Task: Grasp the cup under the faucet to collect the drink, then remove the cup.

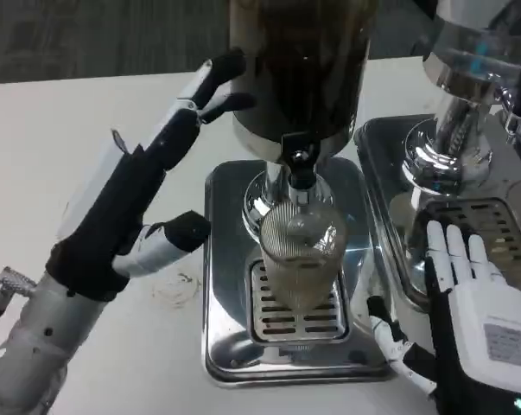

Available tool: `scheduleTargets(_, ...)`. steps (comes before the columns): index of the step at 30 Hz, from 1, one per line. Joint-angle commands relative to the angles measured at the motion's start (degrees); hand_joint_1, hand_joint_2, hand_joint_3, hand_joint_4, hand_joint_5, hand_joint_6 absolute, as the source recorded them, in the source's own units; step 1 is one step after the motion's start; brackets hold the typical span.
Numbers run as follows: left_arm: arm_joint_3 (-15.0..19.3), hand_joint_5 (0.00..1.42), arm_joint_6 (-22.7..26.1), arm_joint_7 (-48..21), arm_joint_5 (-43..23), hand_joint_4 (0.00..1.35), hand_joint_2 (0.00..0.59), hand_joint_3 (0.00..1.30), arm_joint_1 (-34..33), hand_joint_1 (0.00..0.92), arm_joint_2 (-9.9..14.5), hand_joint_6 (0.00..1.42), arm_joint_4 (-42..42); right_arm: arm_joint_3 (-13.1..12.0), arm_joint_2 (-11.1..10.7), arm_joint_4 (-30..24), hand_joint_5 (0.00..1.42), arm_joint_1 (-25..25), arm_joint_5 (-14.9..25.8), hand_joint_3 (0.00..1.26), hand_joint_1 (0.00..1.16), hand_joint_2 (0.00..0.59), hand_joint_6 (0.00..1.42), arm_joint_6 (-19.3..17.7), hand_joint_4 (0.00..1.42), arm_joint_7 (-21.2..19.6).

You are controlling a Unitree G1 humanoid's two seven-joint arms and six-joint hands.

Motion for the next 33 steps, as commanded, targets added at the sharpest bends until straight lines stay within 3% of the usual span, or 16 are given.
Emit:
scheduleTargets(1,-0.30,0.18,1.70,-4.00,-0.40,0.00,0.088,0.10,-1.79,0.000,-1.38,0.13,-0.86,-0.12,0.30,0.15,0.00,0.40,-0.03,0.00,0.34,0.376,0.14,0.35,0.00,-1.08)
scheduleTargets(7,-0.59,0.22,3.27,-7.30,0.51,0.05,0.094,0.16,-5.13,0.000,-4.62,0.16,1.65,0.12,0.41,0.42,0.00,0.02,-0.09,0.00,0.34,0.376,0.15,0.41,0.00,-0.92)
scheduleTargets(12,-0.68,0.25,3.21,-10.03,0.56,0.09,0.095,0.18,-6.38,0.000,-5.88,0.19,2.61,0.36,0.96,0.17,0.00,0.37,-0.45,0.00,0.34,0.376,0.15,1.15,0.00,-1.36)
scheduleTargets(24,-1.29,0.27,2.57,-13.41,1.01,0.12,0.102,0.24,-4.46,0.000,-7.54,0.20,1.86,0.42,1.07,0.31,0.00,0.26,-0.22,0.00,0.34,0.376,0.15,1.04,0.00,-1.15)
scheduleTargets(33,-1.18,0.27,0.92,-12.77,4.80,0.13,0.112,0.26,-2.43,0.000,-6.57,0.20,-1.29,0.39,1.05,0.51,0.00,-0.12,0.19,0.00,0.34,0.376,0.15,0.66,0.00,-1.02)
